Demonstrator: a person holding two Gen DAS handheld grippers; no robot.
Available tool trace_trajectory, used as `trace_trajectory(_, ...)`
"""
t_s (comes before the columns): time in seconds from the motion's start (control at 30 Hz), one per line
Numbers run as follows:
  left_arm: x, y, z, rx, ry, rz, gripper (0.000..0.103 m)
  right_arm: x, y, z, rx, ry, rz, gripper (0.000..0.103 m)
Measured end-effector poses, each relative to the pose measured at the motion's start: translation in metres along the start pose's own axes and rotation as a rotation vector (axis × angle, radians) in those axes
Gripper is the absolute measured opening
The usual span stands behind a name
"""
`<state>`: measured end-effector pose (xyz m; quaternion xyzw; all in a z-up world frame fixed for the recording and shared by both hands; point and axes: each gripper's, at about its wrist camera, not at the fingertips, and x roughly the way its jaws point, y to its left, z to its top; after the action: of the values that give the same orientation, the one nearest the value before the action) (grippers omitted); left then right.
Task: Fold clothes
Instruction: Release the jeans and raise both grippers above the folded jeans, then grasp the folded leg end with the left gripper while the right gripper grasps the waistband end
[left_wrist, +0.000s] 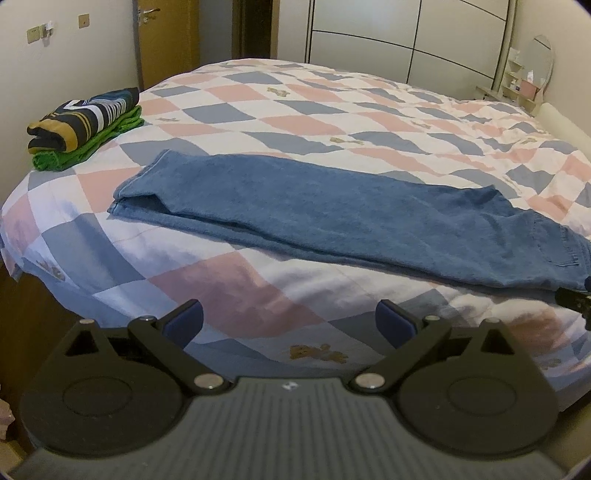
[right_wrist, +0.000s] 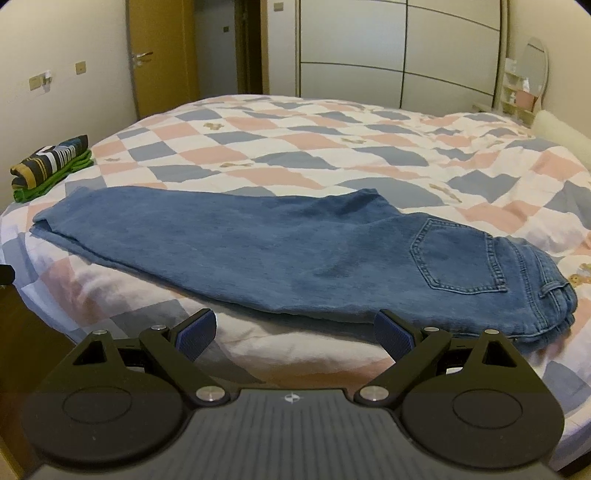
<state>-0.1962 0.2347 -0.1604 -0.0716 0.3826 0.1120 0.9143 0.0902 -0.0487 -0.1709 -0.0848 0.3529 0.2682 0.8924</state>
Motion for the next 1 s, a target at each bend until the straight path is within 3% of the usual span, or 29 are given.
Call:
trace_trajectory(0.37, 0.046, 0.043, 0.006, -0.134, 0.038, -0.030, 0.096, 0.036, -0.010, 0.008, 0.074, 0.030, 0.103, 0.094)
trace_trajectory(0.5, 0.062, 0.067, 0.020, -0.188, 0.039, -0.018, 0.095, 0.053, -0.009, 0.017, 0.095, 0.025, 0.143, 0.080)
trace_trajectory(0.63, 0.076, 0.085, 0.029, -0.207, 0.039, -0.004, 0.095, 0.074, 0.001, 0.024, 0.065, 0.036, 0.174, 0.073)
trace_trajectory(0.77, 0.090, 0.114, 0.037, -0.307, 0.011, -0.061, 0.091, 0.091, 0.033, 0.030, -0.060, 0.020, 0.241, 0.059)
trace_trajectory(0.9, 0.107, 0.161, 0.047, -0.525, -0.057, -0.124, 0.090, 0.106, 0.081, 0.035, -0.262, -0.023, 0.292, 0.058)
trace_trajectory(1.0, 0.123, 0.193, 0.055, -0.676, -0.100, -0.141, 0.085, 0.117, 0.117, 0.038, -0.414, -0.056, 0.329, 0.055)
